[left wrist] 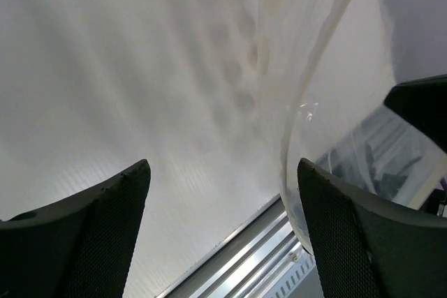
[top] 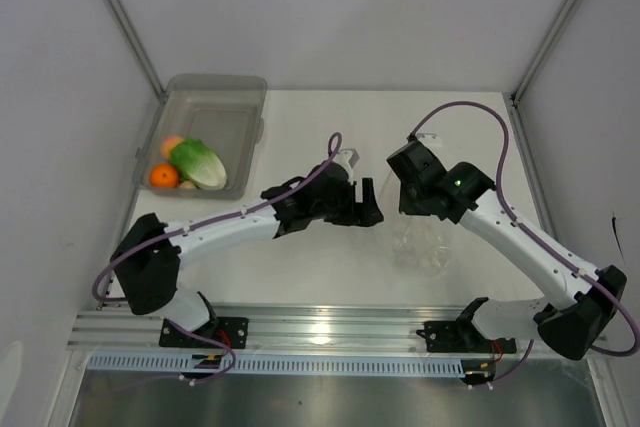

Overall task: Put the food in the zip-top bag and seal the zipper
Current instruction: Open the zipper of the food storage bag, then pick up the fake vegetable from the bin.

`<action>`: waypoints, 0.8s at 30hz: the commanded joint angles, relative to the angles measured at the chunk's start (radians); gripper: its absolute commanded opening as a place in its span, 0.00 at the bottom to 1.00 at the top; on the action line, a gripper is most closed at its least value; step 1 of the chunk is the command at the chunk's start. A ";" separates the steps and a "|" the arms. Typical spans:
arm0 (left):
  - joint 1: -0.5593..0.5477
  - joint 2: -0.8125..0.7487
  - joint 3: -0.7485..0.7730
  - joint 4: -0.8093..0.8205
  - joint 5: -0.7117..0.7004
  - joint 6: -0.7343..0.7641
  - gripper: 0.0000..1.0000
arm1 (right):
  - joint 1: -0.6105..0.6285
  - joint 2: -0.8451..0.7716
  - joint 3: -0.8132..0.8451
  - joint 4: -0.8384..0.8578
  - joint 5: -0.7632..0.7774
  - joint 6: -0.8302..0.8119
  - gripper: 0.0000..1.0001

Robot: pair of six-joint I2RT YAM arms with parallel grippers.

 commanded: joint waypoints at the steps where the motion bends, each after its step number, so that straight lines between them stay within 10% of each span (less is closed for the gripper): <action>1: 0.033 -0.120 -0.010 -0.043 -0.089 0.059 0.88 | -0.004 0.022 0.006 0.049 -0.013 -0.026 0.00; 12: 0.128 -0.436 -0.057 -0.273 -0.232 0.093 0.94 | 0.000 0.068 -0.034 0.148 -0.058 -0.076 0.00; 24: 0.653 -0.420 0.059 -0.527 -0.330 0.062 1.00 | -0.004 0.082 -0.022 0.181 -0.118 -0.109 0.00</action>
